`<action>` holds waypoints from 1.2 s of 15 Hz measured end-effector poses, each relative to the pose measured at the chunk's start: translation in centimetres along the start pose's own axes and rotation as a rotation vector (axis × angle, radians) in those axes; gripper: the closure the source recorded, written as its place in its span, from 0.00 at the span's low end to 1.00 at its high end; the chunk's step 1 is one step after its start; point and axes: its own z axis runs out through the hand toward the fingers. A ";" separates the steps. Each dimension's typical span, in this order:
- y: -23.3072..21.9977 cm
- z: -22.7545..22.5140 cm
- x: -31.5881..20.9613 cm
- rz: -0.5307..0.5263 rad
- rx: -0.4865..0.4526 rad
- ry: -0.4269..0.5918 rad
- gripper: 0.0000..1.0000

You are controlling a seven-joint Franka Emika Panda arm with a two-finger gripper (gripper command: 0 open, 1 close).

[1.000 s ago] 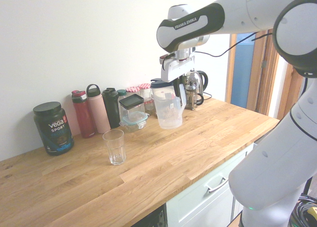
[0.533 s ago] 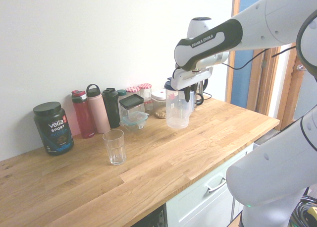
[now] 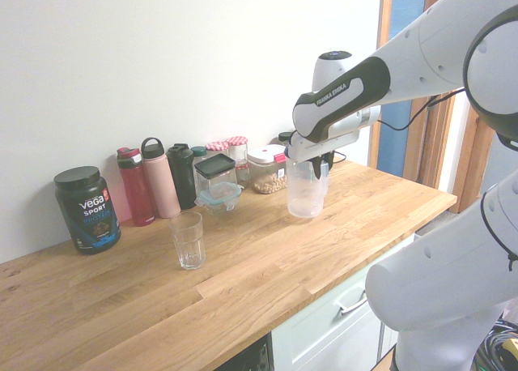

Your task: Pour me some water

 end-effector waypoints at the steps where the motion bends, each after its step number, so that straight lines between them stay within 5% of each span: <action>1: -0.1 0.3 0.0 -0.001 0.001 0.001 1.00; 4: -0.7 1.5 0.1 -0.004 0.001 0.004 1.00; 5: -0.8 1.8 0.1 -0.005 0.001 0.003 0.00; 18: -0.2 1.2 0.7 0.013 -0.017 -0.009 0.00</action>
